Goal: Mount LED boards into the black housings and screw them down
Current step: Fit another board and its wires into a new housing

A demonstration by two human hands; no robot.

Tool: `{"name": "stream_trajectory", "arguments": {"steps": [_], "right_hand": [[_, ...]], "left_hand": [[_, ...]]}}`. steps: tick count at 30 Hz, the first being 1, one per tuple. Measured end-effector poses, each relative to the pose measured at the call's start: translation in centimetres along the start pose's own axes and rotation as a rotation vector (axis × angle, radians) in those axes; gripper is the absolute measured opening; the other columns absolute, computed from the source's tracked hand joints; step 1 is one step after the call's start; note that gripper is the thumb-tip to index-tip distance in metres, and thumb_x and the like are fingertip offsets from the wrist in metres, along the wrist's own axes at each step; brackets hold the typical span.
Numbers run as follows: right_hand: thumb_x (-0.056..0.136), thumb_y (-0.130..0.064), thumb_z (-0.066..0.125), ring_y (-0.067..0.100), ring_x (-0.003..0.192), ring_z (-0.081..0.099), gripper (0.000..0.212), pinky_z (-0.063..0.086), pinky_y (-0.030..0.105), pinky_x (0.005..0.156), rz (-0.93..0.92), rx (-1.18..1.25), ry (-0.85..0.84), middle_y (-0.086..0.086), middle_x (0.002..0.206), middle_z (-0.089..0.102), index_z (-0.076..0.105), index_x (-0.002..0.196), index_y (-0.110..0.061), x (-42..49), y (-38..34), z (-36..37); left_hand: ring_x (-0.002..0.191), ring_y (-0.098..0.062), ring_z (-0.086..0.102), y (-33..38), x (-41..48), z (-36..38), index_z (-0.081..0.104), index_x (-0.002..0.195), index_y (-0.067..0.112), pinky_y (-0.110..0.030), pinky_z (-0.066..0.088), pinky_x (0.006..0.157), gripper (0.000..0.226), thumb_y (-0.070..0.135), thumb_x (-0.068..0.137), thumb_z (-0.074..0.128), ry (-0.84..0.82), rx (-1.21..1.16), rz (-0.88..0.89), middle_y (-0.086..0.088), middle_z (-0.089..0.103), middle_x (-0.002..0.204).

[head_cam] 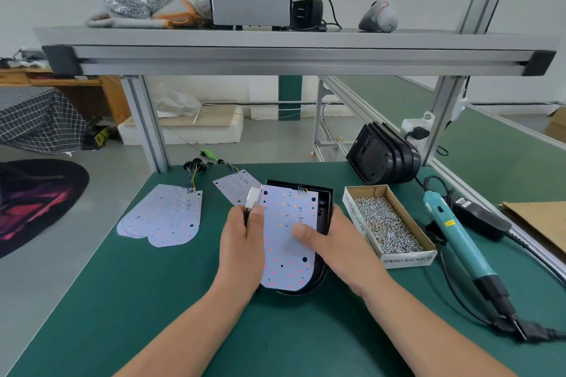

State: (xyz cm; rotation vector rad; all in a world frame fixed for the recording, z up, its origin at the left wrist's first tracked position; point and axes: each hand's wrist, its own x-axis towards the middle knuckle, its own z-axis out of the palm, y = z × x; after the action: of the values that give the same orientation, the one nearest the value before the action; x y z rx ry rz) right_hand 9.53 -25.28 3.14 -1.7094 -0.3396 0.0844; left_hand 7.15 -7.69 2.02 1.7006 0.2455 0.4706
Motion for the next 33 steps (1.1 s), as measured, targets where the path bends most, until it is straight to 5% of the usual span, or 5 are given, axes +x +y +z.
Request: {"name": "stream_trajectory", "arguments": {"steps": [11, 15, 21, 27, 33], "right_hand": [[0.082, -0.038, 0.080, 0.010, 0.109, 0.072, 0.045, 0.057, 0.049, 0.098, 0.006, -0.056, 0.184, -0.009, 0.117, 0.076, 0.065, 0.123, -0.026, 0.1, 0.2, -0.5], [0.086, -0.040, 0.075, 0.012, 0.106, 0.074, 0.035, 0.058, 0.051, 0.096, -0.001, -0.024, 0.225, -0.010, 0.113, 0.077, 0.069, 0.118, -0.026, -0.1, 0.2, -0.2], [0.097, -0.028, 0.071, 0.014, 0.105, 0.074, 0.019, 0.059, 0.046, 0.092, -0.058, 0.022, 0.281, -0.009, 0.113, 0.078, 0.070, 0.116, -0.026, 0.1, 0.3, -1.2], [0.094, -0.027, 0.078, 0.003, 0.128, 0.052, 0.062, 0.041, 0.023, 0.104, -0.165, -0.275, 0.418, -0.014, 0.140, 0.046, 0.048, 0.148, -0.030, 0.4, 0.5, -2.0], [0.094, -0.027, 0.074, 0.006, 0.121, 0.052, 0.039, 0.044, 0.019, 0.100, -0.388, -0.453, 0.489, -0.017, 0.136, 0.038, 0.063, 0.131, -0.034, 0.4, -0.2, -3.3]], "left_hand": [[0.078, 0.005, 0.058, -0.5, 0.1, 0.2, 0.060, 0.105, 0.024, -0.005, 0.045, 0.070, 0.018, 0.024, 0.098, 0.077, -0.149, -0.158, 0.001, 0.027, 0.063, 0.083], [0.109, -0.002, 0.069, -0.3, 0.4, -0.3, 0.067, 0.122, 0.034, -0.024, 0.054, 0.091, 0.028, 0.038, 0.096, 0.078, -0.197, -0.141, -0.029, 0.019, 0.075, 0.112], [0.093, -0.012, 0.065, 0.0, 0.8, -1.4, 0.072, 0.123, 0.040, -0.043, 0.062, 0.086, 0.032, 0.035, 0.091, 0.073, -0.611, -0.263, -0.156, 0.002, 0.069, 0.105], [0.087, -0.011, 0.064, -0.6, 0.5, -0.9, 0.070, 0.124, 0.041, -0.034, 0.054, 0.078, 0.040, 0.029, 0.086, 0.074, -0.521, -0.204, -0.078, 0.007, 0.074, 0.108], [0.080, -0.008, 0.062, -1.0, 0.5, -0.5, 0.063, 0.135, 0.041, -0.026, 0.050, 0.074, 0.054, 0.039, 0.083, 0.075, -0.475, -0.141, -0.060, 0.015, 0.073, 0.115]]}}
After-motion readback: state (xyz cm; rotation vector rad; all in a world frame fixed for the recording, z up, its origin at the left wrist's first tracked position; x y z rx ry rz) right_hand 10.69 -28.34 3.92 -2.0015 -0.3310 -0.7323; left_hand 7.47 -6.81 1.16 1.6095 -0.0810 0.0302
